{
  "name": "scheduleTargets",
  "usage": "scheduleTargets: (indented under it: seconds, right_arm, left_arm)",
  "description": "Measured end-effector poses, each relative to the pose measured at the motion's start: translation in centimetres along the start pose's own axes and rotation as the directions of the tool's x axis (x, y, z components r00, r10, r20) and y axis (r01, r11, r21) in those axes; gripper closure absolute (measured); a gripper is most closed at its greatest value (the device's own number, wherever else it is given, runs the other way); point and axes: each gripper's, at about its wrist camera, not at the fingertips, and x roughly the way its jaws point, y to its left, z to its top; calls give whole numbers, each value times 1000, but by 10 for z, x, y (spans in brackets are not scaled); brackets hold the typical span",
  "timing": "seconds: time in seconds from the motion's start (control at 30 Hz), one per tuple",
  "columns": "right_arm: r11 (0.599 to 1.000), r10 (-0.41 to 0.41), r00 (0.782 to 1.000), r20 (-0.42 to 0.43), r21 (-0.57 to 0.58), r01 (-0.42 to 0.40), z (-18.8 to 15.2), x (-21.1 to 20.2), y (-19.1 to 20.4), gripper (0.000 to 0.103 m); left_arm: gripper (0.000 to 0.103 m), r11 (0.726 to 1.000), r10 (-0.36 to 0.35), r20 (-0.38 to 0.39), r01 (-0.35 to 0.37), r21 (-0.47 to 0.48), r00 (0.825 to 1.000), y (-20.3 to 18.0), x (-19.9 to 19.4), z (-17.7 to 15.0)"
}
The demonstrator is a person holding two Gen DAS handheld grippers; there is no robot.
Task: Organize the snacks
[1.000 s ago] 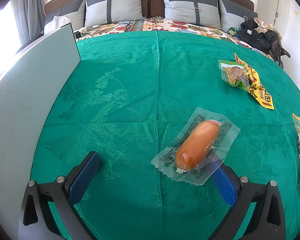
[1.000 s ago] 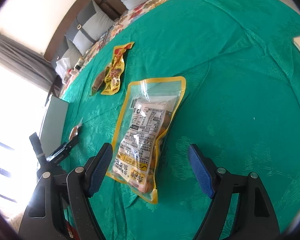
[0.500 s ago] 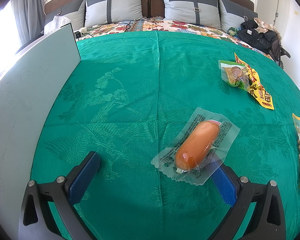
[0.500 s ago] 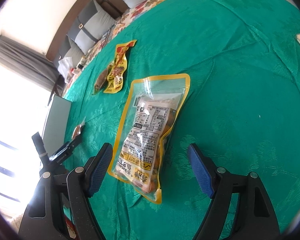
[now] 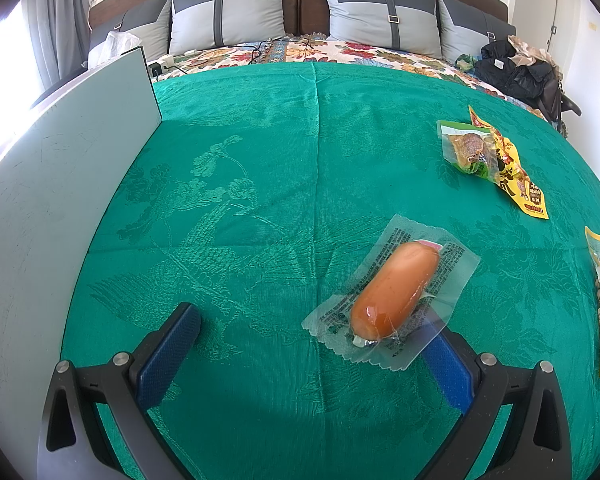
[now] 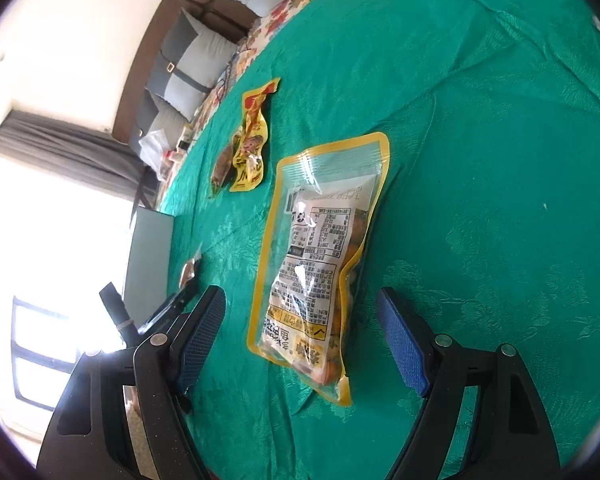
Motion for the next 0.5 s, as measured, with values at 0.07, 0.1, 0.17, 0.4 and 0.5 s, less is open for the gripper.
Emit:
scheduleTargets:
  seconds: [0.07,0.1,0.17,0.4,0.5]
  right_arm:
    - [998,51,999,8,47,-51,1,-1,-6,23]
    - [996,71,997,13,56,-72,2,-2,-7,22]
    - [990,115,993,17,77,-116,3,-1,-6,22]
    - [970,234,971,55,-84,-229,4,-2,47,22]
    - [975,175,984,26,-140,-170,-1,14,70,22]
  left_arm:
    - [0,1000,0,0,0,0,1000,0,0,0]
    - [0,1000,0,0,0,0,1000,0,0,0]
    - [0,1000,0,0,0,0,1000,0,0,0]
    - [0,1000,0,0,0,0,1000,0,1,0]
    - [0,1000,0,0,0,0,1000,0,0,0]
